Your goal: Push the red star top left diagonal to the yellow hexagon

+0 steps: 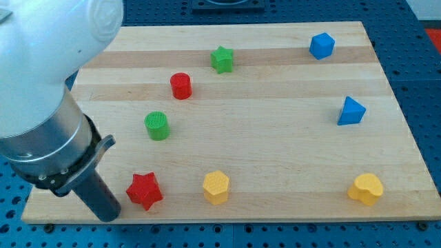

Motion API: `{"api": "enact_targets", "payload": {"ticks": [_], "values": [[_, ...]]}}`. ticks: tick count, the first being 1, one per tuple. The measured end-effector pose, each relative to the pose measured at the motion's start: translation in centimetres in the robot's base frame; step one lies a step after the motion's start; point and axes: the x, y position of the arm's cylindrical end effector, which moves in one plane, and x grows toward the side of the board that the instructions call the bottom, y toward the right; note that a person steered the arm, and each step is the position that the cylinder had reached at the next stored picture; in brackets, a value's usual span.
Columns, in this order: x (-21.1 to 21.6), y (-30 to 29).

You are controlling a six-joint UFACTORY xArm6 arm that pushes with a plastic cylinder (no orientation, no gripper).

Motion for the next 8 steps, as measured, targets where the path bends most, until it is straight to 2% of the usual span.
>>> {"api": "enact_targets", "payload": {"ticks": [1,2,3,8], "values": [[-0.3,1.7],[-2.8,4.8],[-2.9,5.9],[-3.2,8.1]]}}
